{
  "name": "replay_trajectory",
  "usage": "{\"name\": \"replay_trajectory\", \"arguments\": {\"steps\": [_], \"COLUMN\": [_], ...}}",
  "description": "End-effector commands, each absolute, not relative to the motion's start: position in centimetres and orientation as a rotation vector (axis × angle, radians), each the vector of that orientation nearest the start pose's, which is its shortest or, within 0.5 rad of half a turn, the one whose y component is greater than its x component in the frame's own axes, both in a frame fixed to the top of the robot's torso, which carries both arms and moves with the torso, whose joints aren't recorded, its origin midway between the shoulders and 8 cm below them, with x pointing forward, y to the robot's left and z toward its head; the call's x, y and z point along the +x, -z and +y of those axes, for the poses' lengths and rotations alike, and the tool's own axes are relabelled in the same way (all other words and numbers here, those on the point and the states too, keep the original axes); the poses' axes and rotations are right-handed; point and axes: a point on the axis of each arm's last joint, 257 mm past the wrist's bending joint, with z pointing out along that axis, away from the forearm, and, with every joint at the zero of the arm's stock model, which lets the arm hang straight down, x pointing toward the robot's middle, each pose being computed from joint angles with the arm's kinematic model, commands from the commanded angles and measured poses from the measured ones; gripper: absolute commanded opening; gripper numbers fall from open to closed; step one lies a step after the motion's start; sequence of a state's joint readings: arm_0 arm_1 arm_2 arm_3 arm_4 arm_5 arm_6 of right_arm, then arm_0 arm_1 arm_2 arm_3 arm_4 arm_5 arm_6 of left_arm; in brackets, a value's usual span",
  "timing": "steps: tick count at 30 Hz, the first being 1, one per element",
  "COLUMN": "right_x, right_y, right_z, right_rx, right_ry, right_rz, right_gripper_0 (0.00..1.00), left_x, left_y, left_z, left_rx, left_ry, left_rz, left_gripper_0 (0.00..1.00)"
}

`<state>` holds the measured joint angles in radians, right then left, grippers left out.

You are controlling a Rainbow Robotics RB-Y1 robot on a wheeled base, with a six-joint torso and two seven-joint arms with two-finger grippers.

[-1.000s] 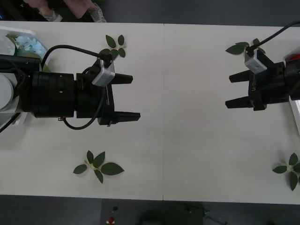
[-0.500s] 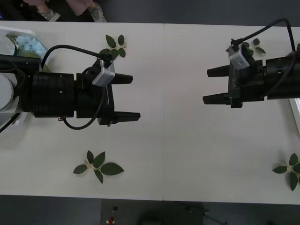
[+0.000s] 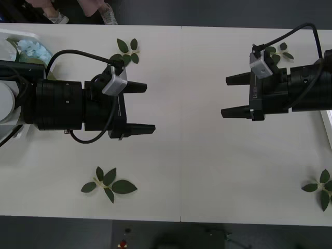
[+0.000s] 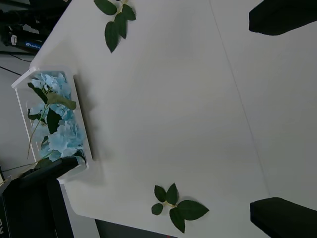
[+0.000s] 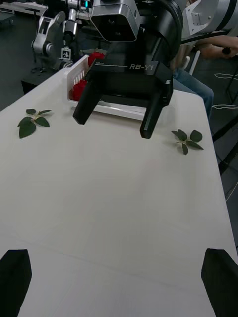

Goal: Put the red flowers into the right box and the blue flowers into the left box

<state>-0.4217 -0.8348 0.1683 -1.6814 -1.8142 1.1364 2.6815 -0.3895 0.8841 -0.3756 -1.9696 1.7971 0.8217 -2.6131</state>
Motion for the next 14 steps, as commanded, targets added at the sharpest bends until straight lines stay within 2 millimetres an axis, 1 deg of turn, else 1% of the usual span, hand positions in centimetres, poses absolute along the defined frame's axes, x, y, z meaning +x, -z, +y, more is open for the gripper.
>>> {"name": "replay_trajectory", "arguments": {"steps": [1,14], "right_x": [44.38,44.38], "right_y": [11.02,11.02], "right_z": [-12.04,-12.04], "right_rx": [-1.367,-1.367], "right_ry": [-0.646,-0.646], "right_rz": [1.52,1.52], "right_gripper_0": [0.99,1.0], "left_x": [39.74,39.74], "left_y": [8.72,8.72], "left_z": [3.65,3.65], "left_rx": [1.331,1.331], "left_ry": [0.704,0.704], "left_rz": [1.4,1.4], "left_gripper_0": [1.0,1.0]}}
